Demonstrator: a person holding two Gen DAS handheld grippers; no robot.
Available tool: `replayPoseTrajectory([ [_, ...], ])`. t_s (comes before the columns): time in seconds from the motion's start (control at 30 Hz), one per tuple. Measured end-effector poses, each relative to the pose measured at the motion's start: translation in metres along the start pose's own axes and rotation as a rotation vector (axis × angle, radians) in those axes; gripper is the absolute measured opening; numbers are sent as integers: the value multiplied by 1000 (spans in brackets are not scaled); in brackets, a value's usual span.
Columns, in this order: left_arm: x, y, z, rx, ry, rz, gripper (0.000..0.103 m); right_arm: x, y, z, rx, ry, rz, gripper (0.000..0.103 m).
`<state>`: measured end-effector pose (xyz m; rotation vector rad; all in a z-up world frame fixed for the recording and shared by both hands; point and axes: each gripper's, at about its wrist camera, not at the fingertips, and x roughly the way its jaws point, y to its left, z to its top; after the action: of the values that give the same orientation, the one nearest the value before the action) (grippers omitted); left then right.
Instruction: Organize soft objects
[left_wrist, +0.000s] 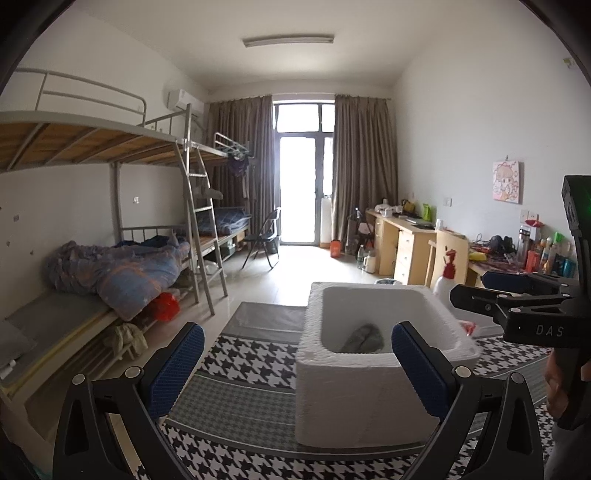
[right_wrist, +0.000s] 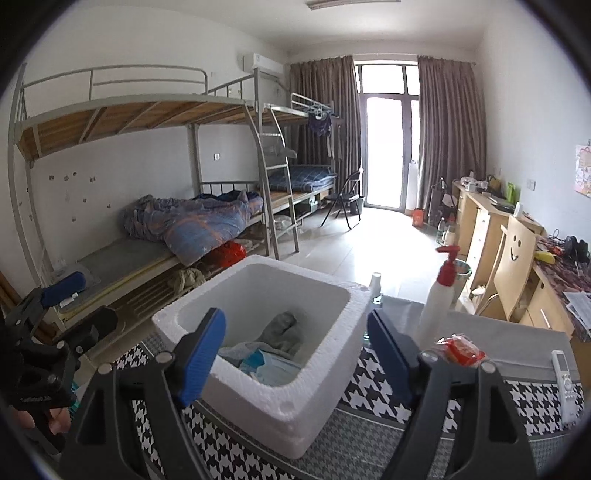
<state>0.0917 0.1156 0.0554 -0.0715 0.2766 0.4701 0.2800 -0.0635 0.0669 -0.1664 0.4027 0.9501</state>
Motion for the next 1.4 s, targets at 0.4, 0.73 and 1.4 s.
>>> replayPoseTrajectory([
  [0.4,-27,-30,10,4,-51,-46,102,-42,-12,-12,14,-70,-31,98],
  [0.73,-47,-50,10,1,-76,-61,102,-72,-22,-28,26,-114,-58,102],
  [1.4,-77,-60,0,2,-111,-81,102,-114,-20,-61,26,-180,-100,102],
])
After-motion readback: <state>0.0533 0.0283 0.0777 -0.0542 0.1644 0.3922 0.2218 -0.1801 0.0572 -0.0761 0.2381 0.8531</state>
